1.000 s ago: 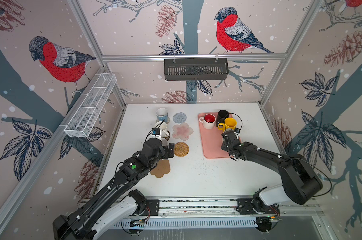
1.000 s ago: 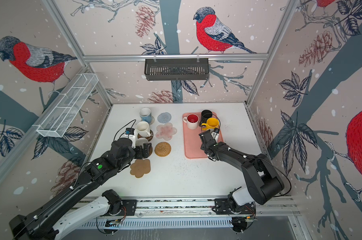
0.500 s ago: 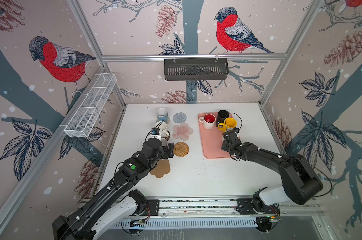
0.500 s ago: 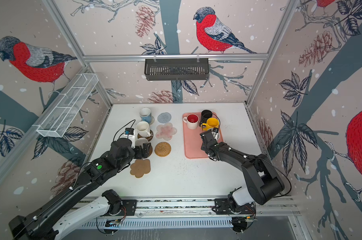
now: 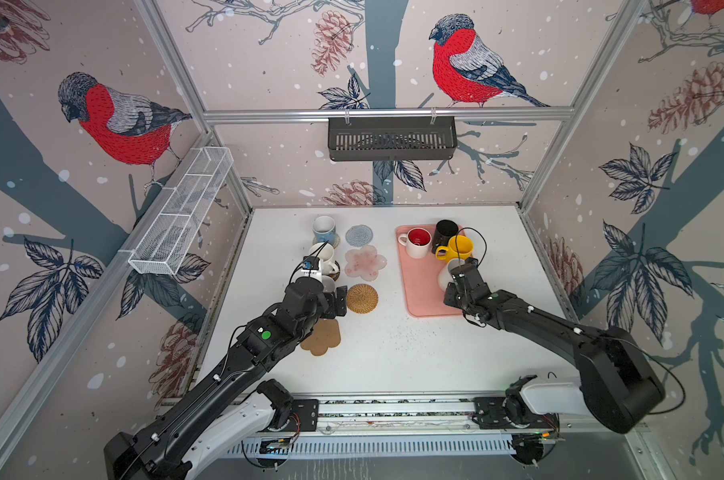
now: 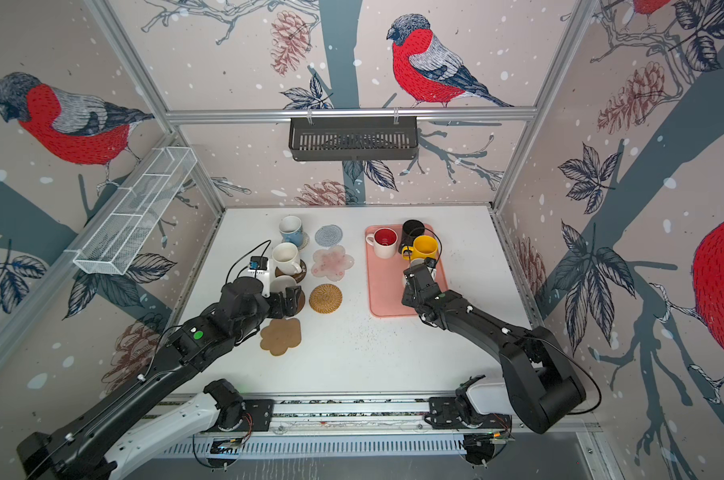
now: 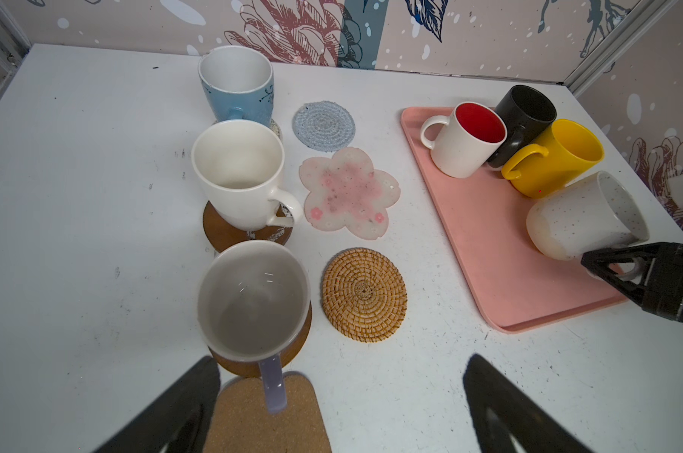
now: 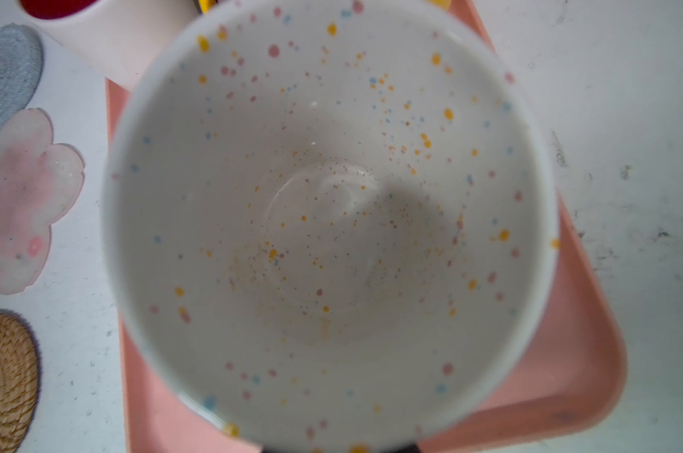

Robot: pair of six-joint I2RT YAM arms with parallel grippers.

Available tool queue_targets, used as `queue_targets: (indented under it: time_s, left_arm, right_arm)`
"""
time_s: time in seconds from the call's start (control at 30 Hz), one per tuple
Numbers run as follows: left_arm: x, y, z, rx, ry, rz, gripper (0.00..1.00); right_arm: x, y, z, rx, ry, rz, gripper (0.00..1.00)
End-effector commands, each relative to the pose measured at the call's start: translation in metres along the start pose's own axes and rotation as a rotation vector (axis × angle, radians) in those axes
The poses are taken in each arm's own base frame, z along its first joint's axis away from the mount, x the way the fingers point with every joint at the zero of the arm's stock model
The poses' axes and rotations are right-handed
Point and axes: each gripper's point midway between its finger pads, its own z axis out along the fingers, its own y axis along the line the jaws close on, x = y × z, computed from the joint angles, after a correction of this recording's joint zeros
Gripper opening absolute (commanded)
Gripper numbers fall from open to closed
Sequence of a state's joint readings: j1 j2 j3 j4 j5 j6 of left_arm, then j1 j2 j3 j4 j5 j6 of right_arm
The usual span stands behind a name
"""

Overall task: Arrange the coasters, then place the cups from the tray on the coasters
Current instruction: 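Carry the speckled mug toward the cork heart coaster while the left gripper draws back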

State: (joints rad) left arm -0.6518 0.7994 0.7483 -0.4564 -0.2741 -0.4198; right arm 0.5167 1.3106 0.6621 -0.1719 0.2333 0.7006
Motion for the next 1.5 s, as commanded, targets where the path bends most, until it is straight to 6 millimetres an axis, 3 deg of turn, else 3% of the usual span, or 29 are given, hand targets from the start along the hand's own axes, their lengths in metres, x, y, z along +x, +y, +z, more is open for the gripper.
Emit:
queue_targets:
  time_s: [0.0,0.3,0.6,0.73,0.97,1.23,1.47]
  left_arm:
    - [-0.006,0.002,-0.005,-0.010,-0.023,-0.011,0.97]
    - [-0.021,0.013,-0.021,-0.081,-0.020,-0.025,0.97]
    - [-0.060,0.006,-0.039,-0.079,-0.081,-0.013,0.97]
    - [-0.088,-0.002,-0.048,-0.070,-0.118,-0.006,0.97]
    - [-0.120,-0.010,-0.061,-0.058,-0.174,-0.018,0.97]
    - [-0.167,-0.028,-0.094,0.030,-0.269,-0.044,0.97]
    - [-0.174,-0.030,-0.100,0.030,-0.280,-0.027,0.97]
  right_arm:
    - [-0.007,0.017,-0.012,-0.084,-0.042,-0.050,0.02]
    - [0.011,0.066,-0.052,-0.266,-0.050,-0.278,0.02]
    - [0.030,0.123,-0.092,-0.475,-0.069,-0.453,0.01]
    - [0.033,0.146,-0.102,-0.502,-0.072,-0.522,0.01]
    - [0.054,0.203,-0.131,-0.610,-0.088,-0.643,0.01]
    - [0.102,0.254,-0.130,-0.669,-0.020,-0.816,0.01]
    - [0.140,0.287,-0.125,-0.693,0.039,-0.939,0.01]
